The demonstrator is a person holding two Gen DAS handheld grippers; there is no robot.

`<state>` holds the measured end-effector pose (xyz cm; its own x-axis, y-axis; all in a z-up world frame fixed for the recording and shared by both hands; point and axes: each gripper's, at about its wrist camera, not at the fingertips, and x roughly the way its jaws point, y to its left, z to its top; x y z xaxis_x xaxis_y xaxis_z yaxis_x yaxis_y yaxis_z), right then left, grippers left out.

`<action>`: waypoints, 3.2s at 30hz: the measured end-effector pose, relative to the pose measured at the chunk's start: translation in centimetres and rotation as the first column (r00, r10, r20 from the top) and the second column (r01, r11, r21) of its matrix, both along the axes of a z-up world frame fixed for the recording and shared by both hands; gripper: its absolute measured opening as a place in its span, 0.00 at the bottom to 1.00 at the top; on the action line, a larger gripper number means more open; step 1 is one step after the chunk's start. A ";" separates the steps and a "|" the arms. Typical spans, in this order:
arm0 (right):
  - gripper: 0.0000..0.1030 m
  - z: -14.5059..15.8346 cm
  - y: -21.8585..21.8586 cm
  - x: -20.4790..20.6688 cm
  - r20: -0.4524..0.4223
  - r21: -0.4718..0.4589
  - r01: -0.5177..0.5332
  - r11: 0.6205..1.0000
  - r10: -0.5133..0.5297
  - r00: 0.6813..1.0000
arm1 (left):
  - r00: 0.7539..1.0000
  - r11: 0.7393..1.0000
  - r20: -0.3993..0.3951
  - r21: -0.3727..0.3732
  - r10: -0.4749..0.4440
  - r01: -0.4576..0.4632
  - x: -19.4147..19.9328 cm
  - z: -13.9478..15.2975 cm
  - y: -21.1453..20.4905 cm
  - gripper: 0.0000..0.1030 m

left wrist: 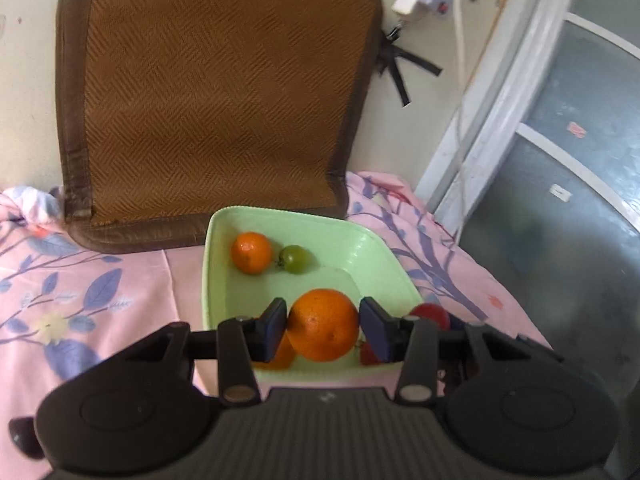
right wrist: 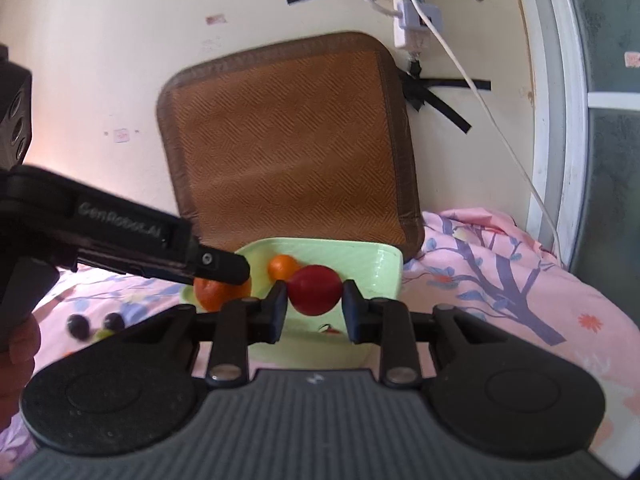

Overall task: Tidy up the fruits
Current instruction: 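Carry both fruits into the green bowl and open both grippers, then grasp an orange tomato with the left gripper while the right gripper grasps a green tomato, then carry both held tomatoes over the green bowl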

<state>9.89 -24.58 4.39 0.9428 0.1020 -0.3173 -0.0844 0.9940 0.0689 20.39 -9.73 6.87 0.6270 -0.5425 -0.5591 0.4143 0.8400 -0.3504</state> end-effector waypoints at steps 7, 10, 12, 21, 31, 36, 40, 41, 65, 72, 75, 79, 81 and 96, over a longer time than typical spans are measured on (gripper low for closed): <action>0.32 -1.5 -0.5 2.2 -0.045 0.019 0.048 0.999 -0.047 0.998 | 0.999 0.997 -0.005 0.069 0.038 -0.037 1.7 -1.6 -1.5 0.57; 0.33 -1.5 -0.5 2.1 -0.026 0.012 0.057 0.998 -0.057 0.998 | 0.999 0.997 0.012 0.061 0.046 -0.047 0.9 -0.9 -0.7 0.58; 0.33 -1.5 -0.8 2.1 -0.019 0.028 0.058 0.998 -0.057 0.998 | 0.998 0.998 0.034 0.027 0.051 -0.052 -0.6 0.0 1.1 0.58; 0.33 -0.3 -0.1 -2.6 0.011 0.175 -0.071 0.982 0.070 0.998 | 0.960 0.961 0.071 0.035 0.272 -0.275 -10.8 -1.2 14.7 0.58; 0.31 -1.8 6.2 -1.1 -0.164 0.182 -0.229 0.956 0.259 0.952 | 0.983 0.980 0.025 0.080 0.179 -0.181 -11.3 -4.6 11.9 0.64; 0.32 -2.0 6.2 1.5 -0.214 0.267 -0.212 0.940 0.272 0.938 | 0.982 0.975 0.033 0.113 0.187 -0.189 -10.9 -5.4 11.0 0.40; 0.32 -2.9 6.1 3.6 -0.262 0.359 -0.182 0.915 0.286 0.922 | 0.983 0.977 0.031 0.106 0.181 -0.183 -11.1 -5.5 11.3 0.32; 0.32 -3.1 6.2 4.0 -0.276 0.391 -0.182 0.902 0.303 0.912 | 0.983 0.978 0.028 0.103 0.179 -0.181 -11.2 -5.4 11.4 0.32; 0.29 -3.9 1.2 -13.7 -0.147 0.072 -0.012 0.997 0.022 0.989 | 0.996 0.990 0.071 0.138 -0.045 0.035 -20.0 -5.8 3.9 0.33; 0.33 -4.0 1.2 -13.9 -0.143 0.060 -0.021 0.998 0.030 0.989 | 0.995 0.987 0.095 0.159 -0.025 0.010 -20.8 -5.3 4.0 0.52; 0.33 -4.2 1.3 -13.9 -0.150 0.050 -0.021 0.999 0.028 0.988 | 0.995 0.985 0.100 0.171 -0.023 0.006 -20.9 -5.1 3.9 0.52; 0.33 -4.5 1.4 -13.8 -0.167 0.042 -0.020 0.999 0.026 0.986 | 0.994 0.983 0.108 0.181 -0.034 0.015 -20.9 -5.2 3.5 0.52; 0.33 -4.6 1.4 -13.7 -0.167 0.038 -0.020 0.999 0.026 0.986 | 0.993 0.980 0.108 0.196 -0.042 0.020 -20.9 -5.5 3.1 0.50; 0.30 -0.7 0.5 -9.2 -0.045 0.063 -0.022 0.998 0.025 0.999 | 0.987 0.997 0.155 0.067 -0.039 0.029 -12.5 0.8 2.8 0.32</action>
<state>0.72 -24.09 3.71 0.9246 0.1447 -0.3523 -0.1026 0.9855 0.1354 7.85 -6.96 7.71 0.6910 -0.5311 -0.4904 0.4881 0.8432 -0.2254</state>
